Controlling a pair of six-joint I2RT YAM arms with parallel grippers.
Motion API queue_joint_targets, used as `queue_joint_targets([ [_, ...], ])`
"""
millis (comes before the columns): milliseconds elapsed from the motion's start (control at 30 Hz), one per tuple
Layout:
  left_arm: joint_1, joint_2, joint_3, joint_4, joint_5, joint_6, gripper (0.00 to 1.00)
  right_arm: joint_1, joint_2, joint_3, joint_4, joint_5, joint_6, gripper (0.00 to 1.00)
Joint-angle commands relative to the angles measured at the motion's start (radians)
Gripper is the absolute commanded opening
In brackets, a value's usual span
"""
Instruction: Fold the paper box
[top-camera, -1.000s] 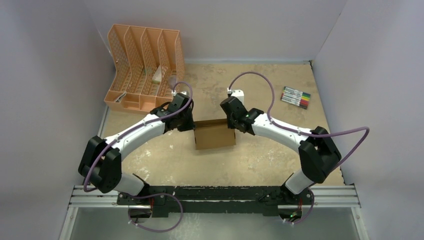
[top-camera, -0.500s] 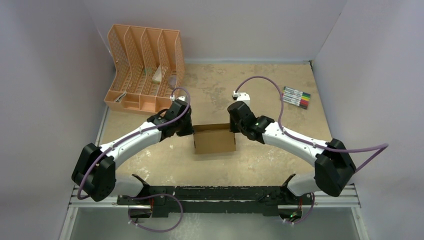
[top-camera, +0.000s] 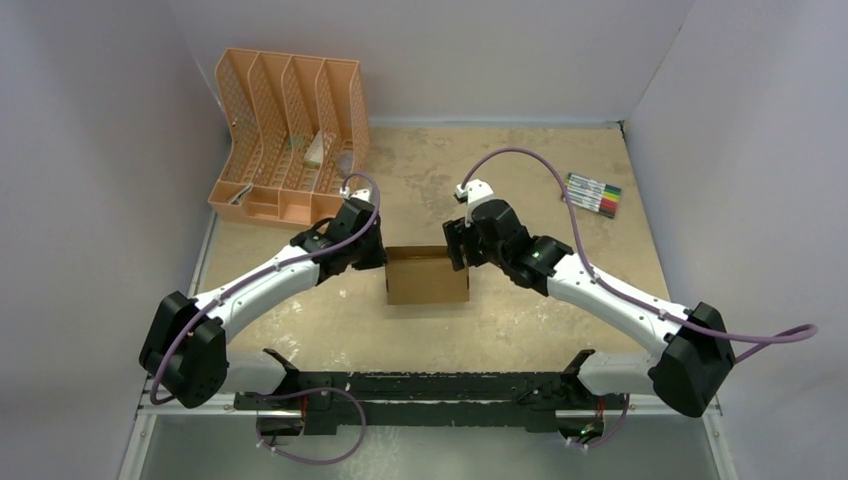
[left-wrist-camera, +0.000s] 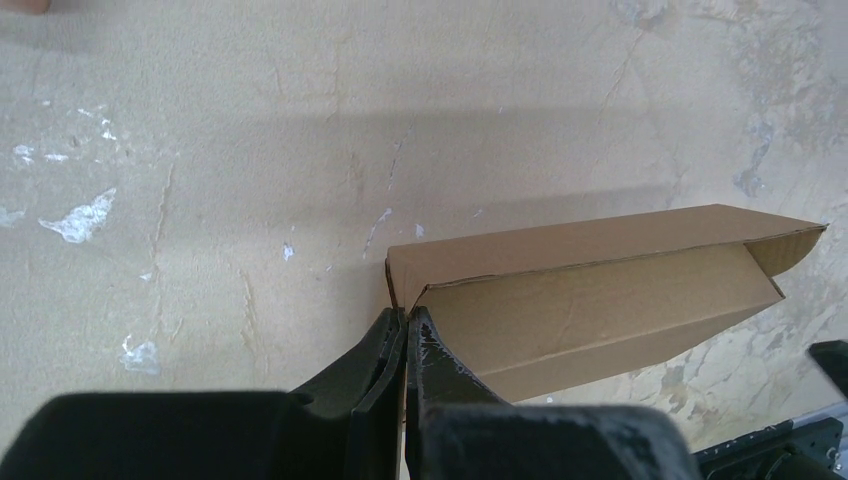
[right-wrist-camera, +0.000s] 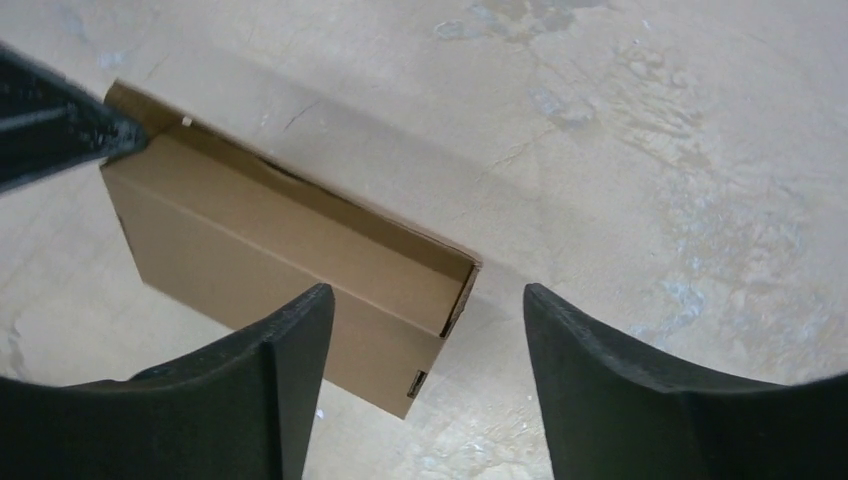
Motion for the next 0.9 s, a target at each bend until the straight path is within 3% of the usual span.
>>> queue_joint_targets([
  [0, -0.012, -0.038, -0.008, 0.087, -0.014, 0.06, 0.0, 0.001, -0.01, 0.03, 0.043, -0.151, -0.185, 0.76],
  [133, -0.02, -0.048, -0.032, 0.144, -0.026, 0.11, 0.0, 0.001, 0.034, 0.08, 0.032, -0.222, -0.308, 0.82],
  [300, -0.04, -0.062, -0.092, 0.298, -0.071, 0.198, 0.0, 0.0, 0.104, 0.158, -0.015, -0.199, -0.413, 0.83],
  [533, -0.069, -0.07, -0.172, 0.542, -0.089, 0.288, 0.0, 0.001, 0.186, 0.237, -0.062, -0.234, -0.449, 0.84],
  [867, -0.075, -0.058, -0.249, 0.743, -0.037, 0.322, 0.0, 0.018, 0.245, 0.257, -0.101, -0.278, -0.433, 0.8],
])
